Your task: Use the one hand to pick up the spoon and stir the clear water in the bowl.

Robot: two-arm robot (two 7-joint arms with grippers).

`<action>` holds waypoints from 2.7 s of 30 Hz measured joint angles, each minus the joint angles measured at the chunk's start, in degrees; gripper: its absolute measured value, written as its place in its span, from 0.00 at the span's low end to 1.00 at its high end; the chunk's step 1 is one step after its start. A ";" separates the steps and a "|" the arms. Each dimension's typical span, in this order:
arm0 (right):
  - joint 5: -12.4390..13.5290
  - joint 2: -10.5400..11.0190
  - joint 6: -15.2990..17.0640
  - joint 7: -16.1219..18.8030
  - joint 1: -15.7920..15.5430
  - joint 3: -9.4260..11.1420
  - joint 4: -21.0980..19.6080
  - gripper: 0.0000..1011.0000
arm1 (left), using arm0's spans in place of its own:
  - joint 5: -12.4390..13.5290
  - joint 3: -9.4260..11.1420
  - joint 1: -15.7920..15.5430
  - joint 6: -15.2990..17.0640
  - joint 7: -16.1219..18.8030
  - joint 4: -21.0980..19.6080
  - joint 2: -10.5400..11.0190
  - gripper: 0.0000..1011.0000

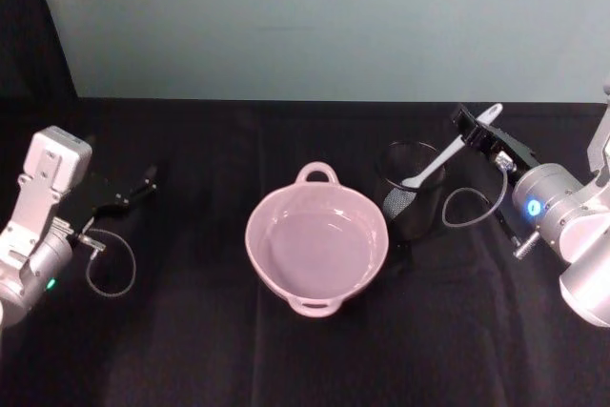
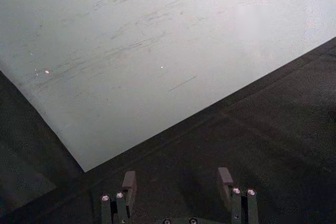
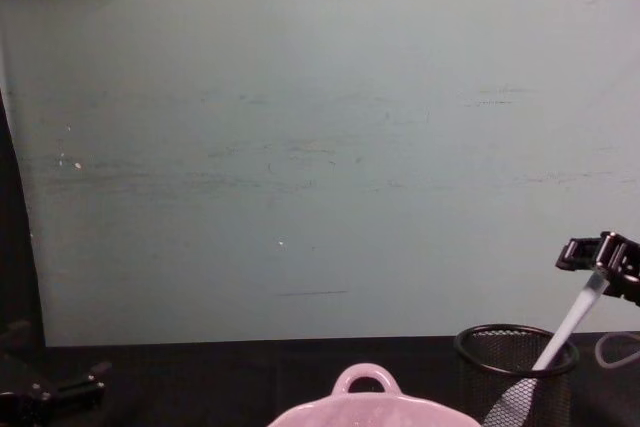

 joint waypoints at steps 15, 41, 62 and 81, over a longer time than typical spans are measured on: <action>-2.68 1.59 0.06 0.20 0.04 -1.30 -0.79 0.91 | 0.00 0.00 0.00 0.00 0.00 0.00 0.00 1.00; -8.87 7.00 4.09 0.97 -9.61 1.18 -15.43 0.99 | 0.00 0.00 0.00 0.00 0.00 0.00 0.00 1.00; -14.95 8.89 -1.10 4.05 -16.91 4.70 -14.94 0.99 | 0.00 0.00 0.00 0.00 0.00 0.00 0.00 1.00; -21.33 7.26 -6.35 6.30 -15.71 4.13 -8.28 0.99 | 0.00 0.00 0.00 0.00 0.00 0.00 0.00 1.00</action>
